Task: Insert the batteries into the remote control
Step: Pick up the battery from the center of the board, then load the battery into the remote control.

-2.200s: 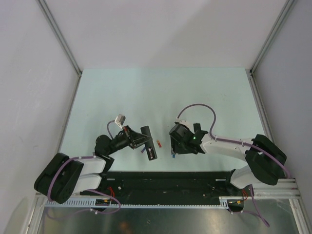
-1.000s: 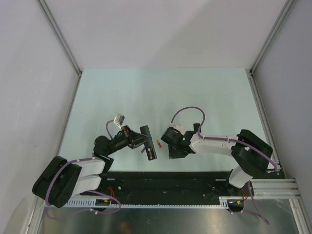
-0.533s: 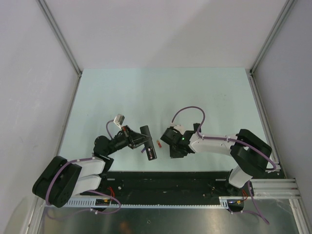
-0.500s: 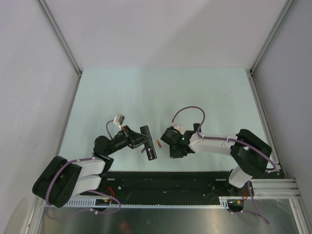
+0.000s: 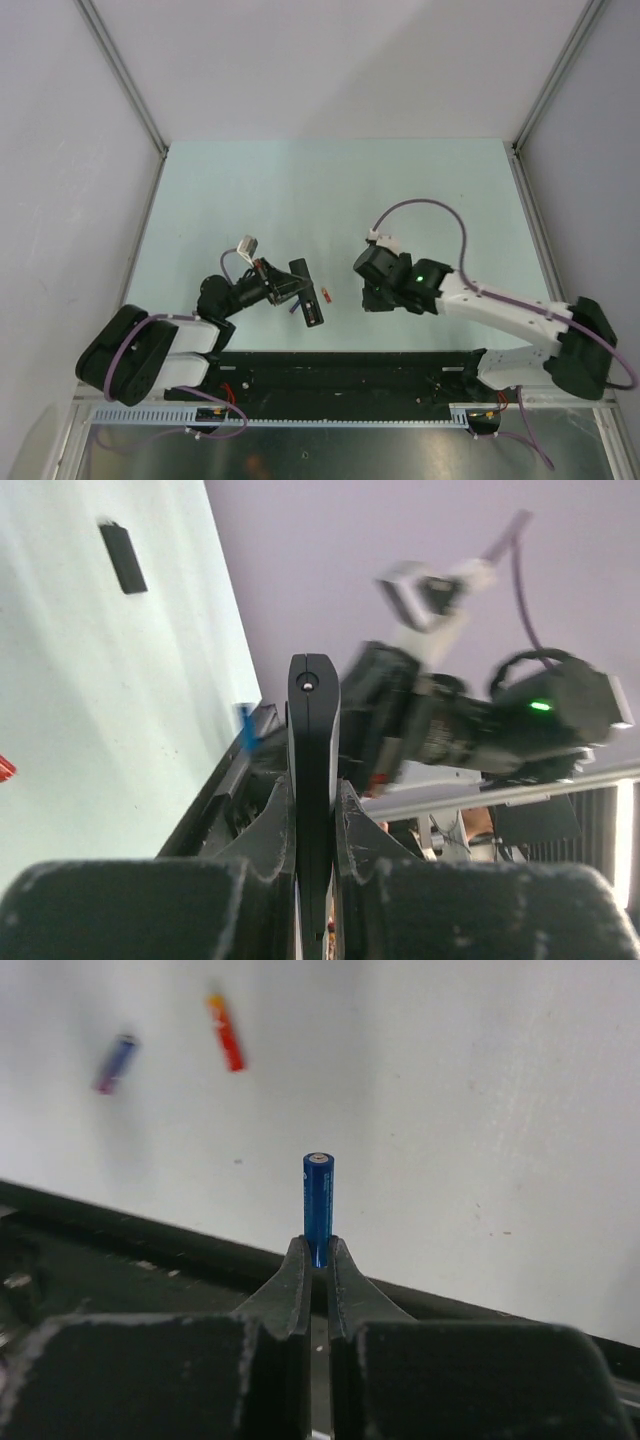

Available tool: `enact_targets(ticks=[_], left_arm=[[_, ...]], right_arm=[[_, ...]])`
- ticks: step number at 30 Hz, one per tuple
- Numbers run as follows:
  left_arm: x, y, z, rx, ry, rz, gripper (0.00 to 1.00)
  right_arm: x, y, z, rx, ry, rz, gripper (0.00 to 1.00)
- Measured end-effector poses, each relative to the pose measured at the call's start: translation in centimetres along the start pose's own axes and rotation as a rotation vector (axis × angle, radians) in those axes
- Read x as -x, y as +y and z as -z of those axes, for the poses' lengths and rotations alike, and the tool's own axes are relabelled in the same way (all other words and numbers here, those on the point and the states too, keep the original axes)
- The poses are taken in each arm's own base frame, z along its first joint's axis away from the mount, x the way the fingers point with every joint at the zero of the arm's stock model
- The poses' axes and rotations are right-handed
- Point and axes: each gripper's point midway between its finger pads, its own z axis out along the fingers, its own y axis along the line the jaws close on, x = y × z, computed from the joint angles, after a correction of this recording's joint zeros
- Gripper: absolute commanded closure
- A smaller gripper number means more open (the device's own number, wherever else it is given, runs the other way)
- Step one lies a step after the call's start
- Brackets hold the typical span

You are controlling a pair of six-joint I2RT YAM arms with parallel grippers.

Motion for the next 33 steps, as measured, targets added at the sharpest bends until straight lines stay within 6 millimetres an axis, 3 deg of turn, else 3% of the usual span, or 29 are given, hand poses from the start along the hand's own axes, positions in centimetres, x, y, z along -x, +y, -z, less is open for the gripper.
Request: enact_targets(ticks=[4,8,20,33], left_arm=[[0.2,1.0,-0.7,0.032,-0.009,0.008,1.00],[0.0,0.6,-2.6,0.020,0.009,-0.018,1.00],[-0.9,1.3,-6.0,0.036,0.026,-0.034,1.00],[-0.9,1.7,-6.5,0.050,0.019,-0.028,1.00]], right_arm=[[2.7,1.7,4.8,0.100,-0.076,0.031,1.00],[2.8,2.8,6.7,0.153,-0.058,0.079,1.00],[1.4,4.6,8.6,0.246,0.044,0.150,1.00],[-1.5,6.3,6.9,0.272,0.214,0.180,1.00]])
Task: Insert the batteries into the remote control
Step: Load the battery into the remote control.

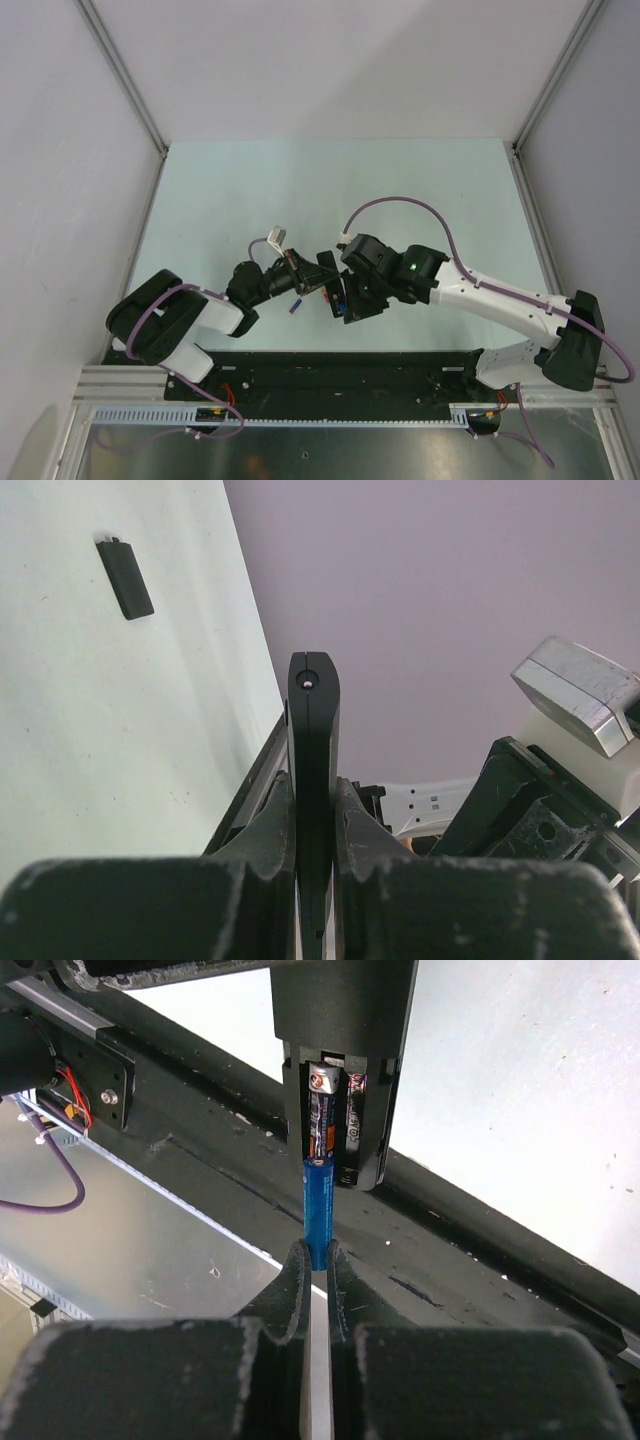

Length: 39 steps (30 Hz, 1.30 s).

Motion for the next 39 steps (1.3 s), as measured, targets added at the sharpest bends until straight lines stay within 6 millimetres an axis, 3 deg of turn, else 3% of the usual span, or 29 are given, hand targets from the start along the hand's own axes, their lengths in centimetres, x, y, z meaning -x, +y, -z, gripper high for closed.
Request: enact_targets(ticks=[20,39], left_arm=[[-0.1,-0.4,0.1,-0.013,0.004,-0.017,1.00],[-1.3,1.1,-0.2,0.040,0.036,0.070,1.00]], right_arm=[[0.4,-1.0,-1.1,-0.046,0.023,-0.029,1.00],[1.0,-1.7,-2.2,-0.056,0.082,-0.092,1.00]])
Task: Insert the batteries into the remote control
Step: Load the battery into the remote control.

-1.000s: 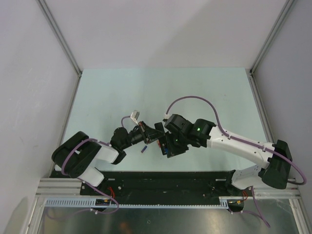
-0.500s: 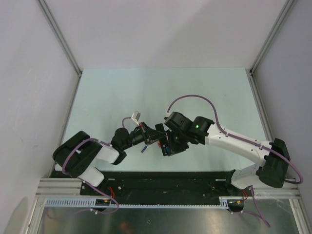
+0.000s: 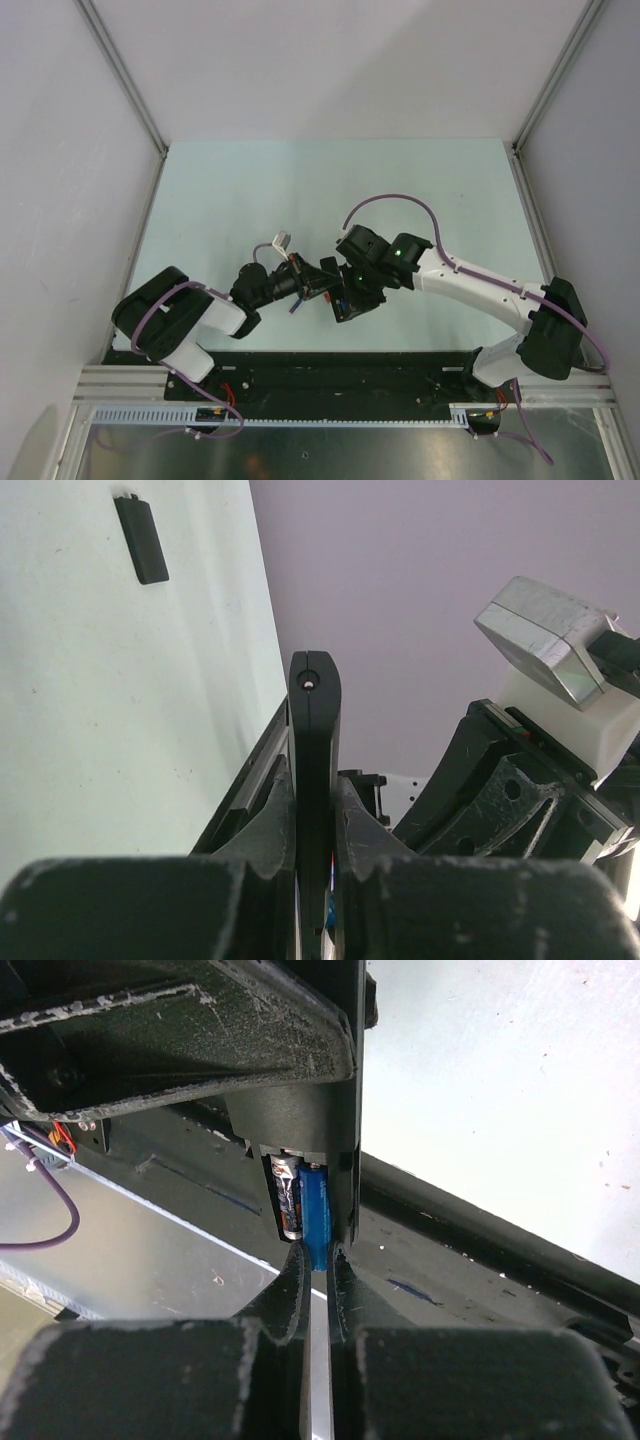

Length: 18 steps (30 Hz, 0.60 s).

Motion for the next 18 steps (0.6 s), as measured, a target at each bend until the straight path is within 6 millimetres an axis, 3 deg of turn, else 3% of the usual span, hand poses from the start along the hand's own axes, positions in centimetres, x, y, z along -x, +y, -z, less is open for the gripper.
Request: enact_targets(ticks=[4,11,18], left_arm=[[0.13,0.09,-0.03,0.005,-0.008,0.008,1.00],[0.28,0.28,-0.07,0.017,-0.017,0.033,1.00],[0.35,0.28,-0.09,0.019,-0.021,0.051,1.00]], right_arm=[[0.17,-0.08,-0.07,-0.002,0.004,-0.006,1.00],[0.30,-0.15,-0.04,-0.005,-0.001,-0.005,0.84],[0.42,-0.17,0.09,-0.010,-0.006,-0.005,0.76]])
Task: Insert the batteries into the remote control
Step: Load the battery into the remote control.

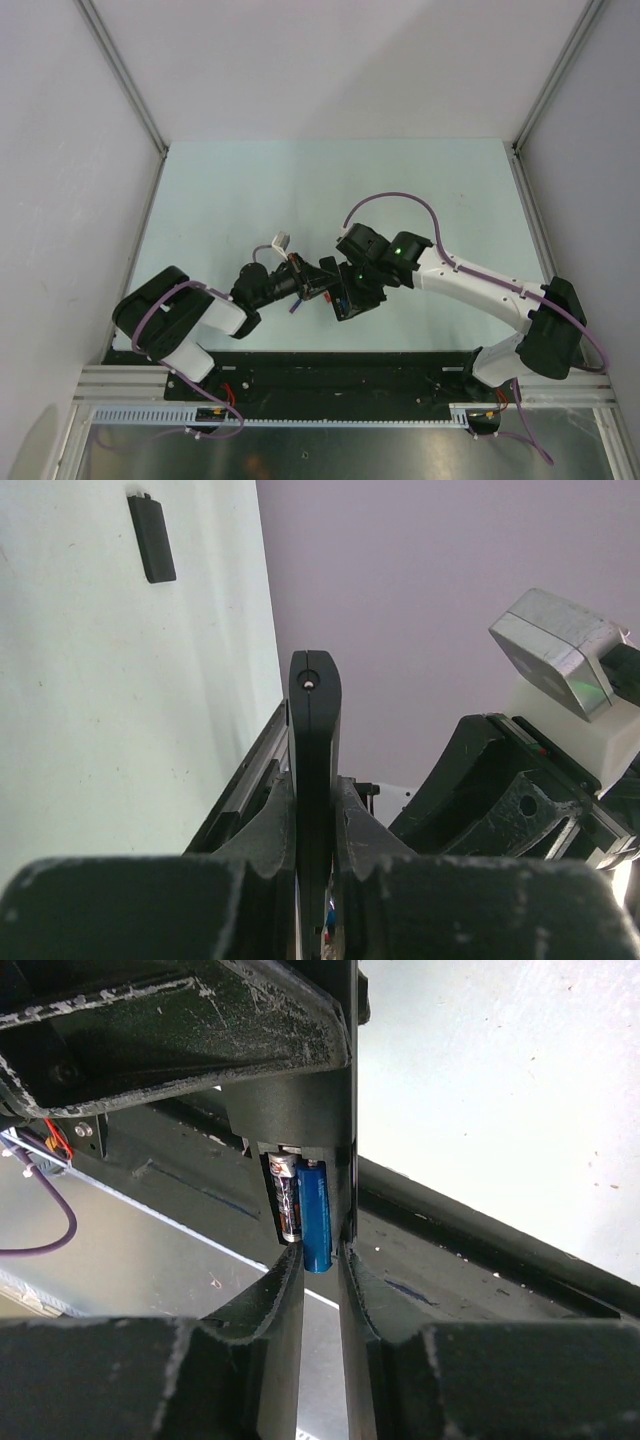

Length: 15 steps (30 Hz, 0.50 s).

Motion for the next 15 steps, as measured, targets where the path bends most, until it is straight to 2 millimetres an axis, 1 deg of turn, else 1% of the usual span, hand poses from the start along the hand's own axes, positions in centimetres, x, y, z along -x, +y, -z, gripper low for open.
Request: enact_targets(ticks=[3,4,7,15], left_arm=[[-0.03,0.11,-0.01,0.003,0.001,0.005,1.00],[-0.04,0.11,-0.02,0.003,0.002,0.005,1.00],[-0.09,0.10,-0.02,0.003,0.004,0.013,1.00],[-0.20,0.12,-0.09,0.003,0.010,0.029,1.00]], right_arm=[[-0.02,-0.12,0.00,-0.006,0.000,0.000,0.71],[-0.03,-0.19,0.00,-0.009,0.000,-0.001,0.66],[-0.03,-0.46,0.00,-0.022,-0.002,-0.001,0.59],[0.49,-0.71,0.31,-0.047,-0.027,-0.001,0.49]])
